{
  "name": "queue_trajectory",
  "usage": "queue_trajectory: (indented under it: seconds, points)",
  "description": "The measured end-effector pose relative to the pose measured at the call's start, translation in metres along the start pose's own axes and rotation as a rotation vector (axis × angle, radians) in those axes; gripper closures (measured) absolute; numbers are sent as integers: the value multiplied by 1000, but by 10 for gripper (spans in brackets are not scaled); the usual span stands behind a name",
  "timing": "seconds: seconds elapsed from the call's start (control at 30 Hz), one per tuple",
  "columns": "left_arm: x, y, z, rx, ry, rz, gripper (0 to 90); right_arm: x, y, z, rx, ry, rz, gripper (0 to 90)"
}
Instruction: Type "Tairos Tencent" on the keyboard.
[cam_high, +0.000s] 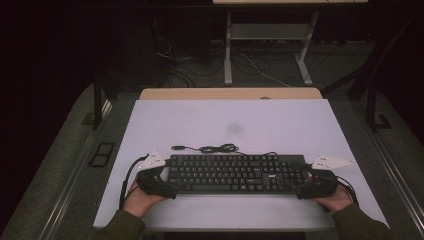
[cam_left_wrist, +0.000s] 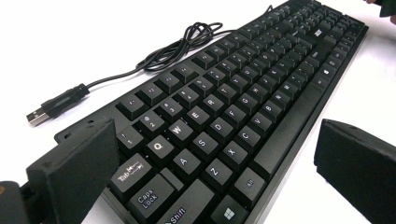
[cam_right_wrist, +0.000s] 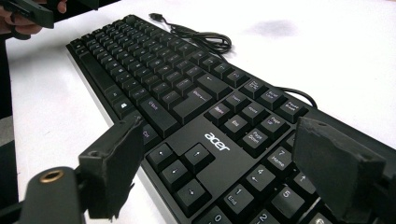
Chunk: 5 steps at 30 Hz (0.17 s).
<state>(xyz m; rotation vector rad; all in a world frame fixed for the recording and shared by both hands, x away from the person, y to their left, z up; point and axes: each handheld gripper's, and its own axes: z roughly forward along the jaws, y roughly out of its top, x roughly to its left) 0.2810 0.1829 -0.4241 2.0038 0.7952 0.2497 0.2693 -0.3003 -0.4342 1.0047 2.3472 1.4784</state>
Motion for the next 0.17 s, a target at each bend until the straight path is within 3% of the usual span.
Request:
queue_trajectory:
  seconds: [0.17]
  points:
    - [1, 0, 0, 2, -4, -7, 0, 0, 0, -2, -3, 1, 5, 164]
